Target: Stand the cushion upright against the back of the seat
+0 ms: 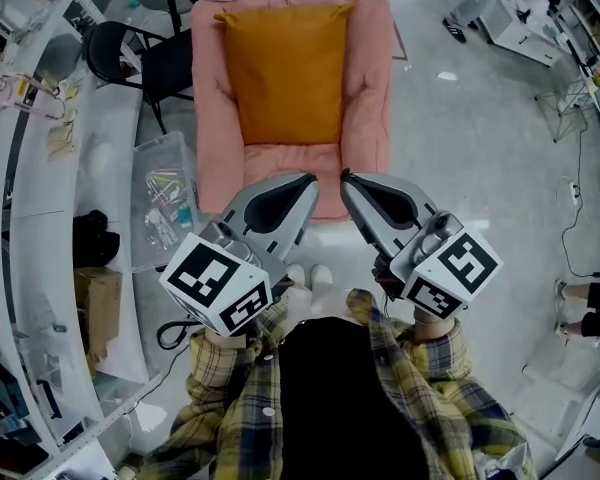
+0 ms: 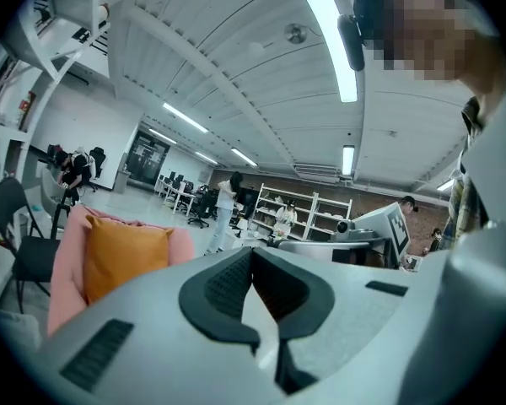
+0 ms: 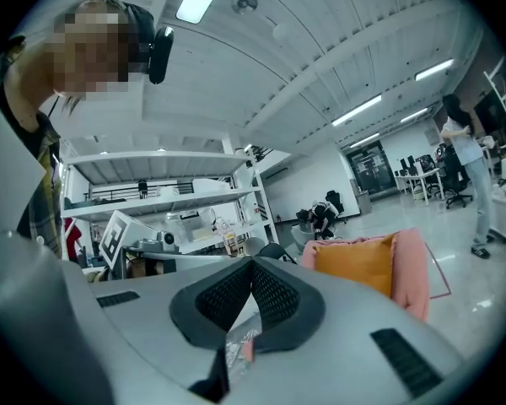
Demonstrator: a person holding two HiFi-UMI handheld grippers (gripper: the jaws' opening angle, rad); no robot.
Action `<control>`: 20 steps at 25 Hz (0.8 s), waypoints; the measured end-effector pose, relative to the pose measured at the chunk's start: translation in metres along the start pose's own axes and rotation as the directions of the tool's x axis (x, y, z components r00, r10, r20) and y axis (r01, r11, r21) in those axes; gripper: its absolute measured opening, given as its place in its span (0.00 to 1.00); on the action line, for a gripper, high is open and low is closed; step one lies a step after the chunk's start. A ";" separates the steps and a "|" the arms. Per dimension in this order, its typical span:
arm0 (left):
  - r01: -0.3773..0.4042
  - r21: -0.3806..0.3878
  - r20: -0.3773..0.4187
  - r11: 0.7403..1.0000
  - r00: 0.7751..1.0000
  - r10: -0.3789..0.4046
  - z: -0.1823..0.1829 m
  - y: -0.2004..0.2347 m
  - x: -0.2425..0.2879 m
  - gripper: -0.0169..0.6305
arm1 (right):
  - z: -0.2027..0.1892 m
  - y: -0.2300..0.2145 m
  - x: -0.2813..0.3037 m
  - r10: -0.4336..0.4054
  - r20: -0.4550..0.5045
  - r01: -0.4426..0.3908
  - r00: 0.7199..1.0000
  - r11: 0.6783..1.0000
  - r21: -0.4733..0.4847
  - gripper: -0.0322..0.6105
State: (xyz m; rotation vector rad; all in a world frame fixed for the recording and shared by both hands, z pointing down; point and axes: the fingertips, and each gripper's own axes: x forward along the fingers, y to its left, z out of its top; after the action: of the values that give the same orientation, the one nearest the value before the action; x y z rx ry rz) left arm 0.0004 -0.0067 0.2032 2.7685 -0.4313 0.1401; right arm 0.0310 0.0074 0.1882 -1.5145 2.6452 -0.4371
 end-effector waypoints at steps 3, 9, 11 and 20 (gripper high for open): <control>-0.001 0.001 0.005 1.000 1.000 0.001 0.002 0.003 -0.005 0.04 | 0.001 0.005 0.004 0.002 -0.003 -0.002 1.000 1.000 -0.009 0.08; 0.009 -0.005 0.011 1.000 1.000 -0.009 0.001 0.003 -0.011 0.04 | -0.002 0.014 0.005 0.012 -0.007 -0.012 1.000 1.000 0.001 0.08; 0.009 -0.007 0.015 1.000 1.000 -0.009 0.001 0.003 -0.012 0.04 | -0.003 0.014 0.004 0.011 -0.010 -0.011 1.000 1.000 0.001 0.08; 0.032 -0.014 0.018 0.999 0.999 -0.032 0.002 0.000 -0.009 0.04 | -0.002 0.016 0.004 0.020 -0.002 -0.020 1.000 1.000 0.009 0.08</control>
State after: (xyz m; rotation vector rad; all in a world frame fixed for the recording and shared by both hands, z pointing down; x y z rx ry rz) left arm -0.0083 -0.0043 0.1999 2.7629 -0.3910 0.1052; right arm 0.0156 0.0122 0.1862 -1.4840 2.6538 -0.4482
